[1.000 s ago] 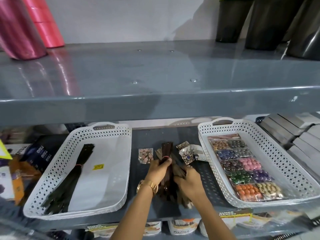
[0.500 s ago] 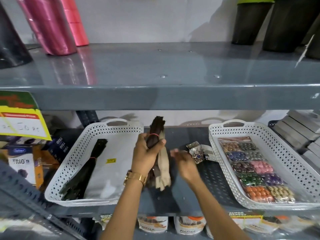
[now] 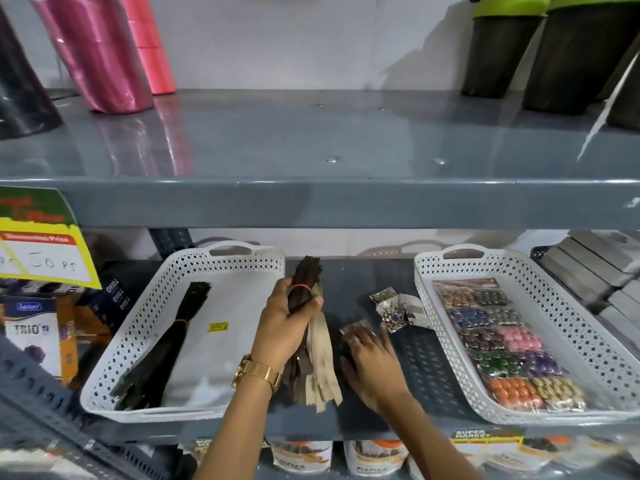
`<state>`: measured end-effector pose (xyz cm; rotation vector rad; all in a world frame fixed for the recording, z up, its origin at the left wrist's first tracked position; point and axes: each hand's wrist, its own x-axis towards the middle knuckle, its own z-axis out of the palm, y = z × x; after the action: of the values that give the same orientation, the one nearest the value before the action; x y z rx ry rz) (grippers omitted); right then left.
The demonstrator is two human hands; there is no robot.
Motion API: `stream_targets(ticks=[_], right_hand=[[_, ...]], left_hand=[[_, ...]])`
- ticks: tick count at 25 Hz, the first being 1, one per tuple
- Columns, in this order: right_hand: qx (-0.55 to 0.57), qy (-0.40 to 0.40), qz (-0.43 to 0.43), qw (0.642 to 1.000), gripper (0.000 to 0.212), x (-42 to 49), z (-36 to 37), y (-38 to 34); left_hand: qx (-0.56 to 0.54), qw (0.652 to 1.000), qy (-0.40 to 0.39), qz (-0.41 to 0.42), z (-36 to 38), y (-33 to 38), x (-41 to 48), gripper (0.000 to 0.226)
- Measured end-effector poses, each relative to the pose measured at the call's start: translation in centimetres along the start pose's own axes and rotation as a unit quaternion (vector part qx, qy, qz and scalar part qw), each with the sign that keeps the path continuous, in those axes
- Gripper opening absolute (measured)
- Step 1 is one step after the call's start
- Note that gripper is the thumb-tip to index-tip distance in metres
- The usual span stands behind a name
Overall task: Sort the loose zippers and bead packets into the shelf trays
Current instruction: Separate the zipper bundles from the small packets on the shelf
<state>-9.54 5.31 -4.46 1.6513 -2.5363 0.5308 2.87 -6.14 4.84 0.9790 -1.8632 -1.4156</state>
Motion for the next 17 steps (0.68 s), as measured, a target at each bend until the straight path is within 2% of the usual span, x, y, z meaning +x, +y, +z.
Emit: stream_targets(ticks=[2, 4, 7, 9, 12, 15, 17], right_hand=[[-0.005, 0.028, 0.078, 0.997, 0.046, -3.0, -0.5, 1.7], [0.006, 0.023, 0.159, 0.987, 0.049, -4.0, -1.4, 3.5], [0.009, -0.019, 0.207, 0.978, 0.056, -3.2, -2.1, 5.0], [0.003, -0.024, 0.204, 0.979, 0.055, -2.4, -2.0, 4.7], [0.004, 0.031, 0.174, 0.984, 0.045, -1.9, -2.3, 2.9], [0.007, 0.086, 0.108, 0.990, 0.033, -1.6, -2.9, 0.3], [0.025, 0.060, 0.074, 0.995, 0.029, -1.1, -2.8, -1.2]], left_hand=[[0.042, 0.999, -0.001, 0.015, 1.4, 0.2, 0.0, 0.039], [0.091, 0.995, -0.014, 0.029, 3.0, 0.0, 0.2, 0.040], [0.101, 0.994, -0.039, 0.009, 5.1, -0.6, 0.7, 0.043], [0.103, 0.993, -0.060, -0.016, 6.2, -1.2, 0.9, 0.043], [0.140, 0.985, -0.089, -0.043, 7.2, -2.4, 0.8, 0.039], [0.257, 0.965, -0.033, -0.030, 6.3, -2.2, 1.2, 0.047], [0.295, 0.955, 0.007, -0.040, 5.3, -1.9, 1.5, 0.047]])
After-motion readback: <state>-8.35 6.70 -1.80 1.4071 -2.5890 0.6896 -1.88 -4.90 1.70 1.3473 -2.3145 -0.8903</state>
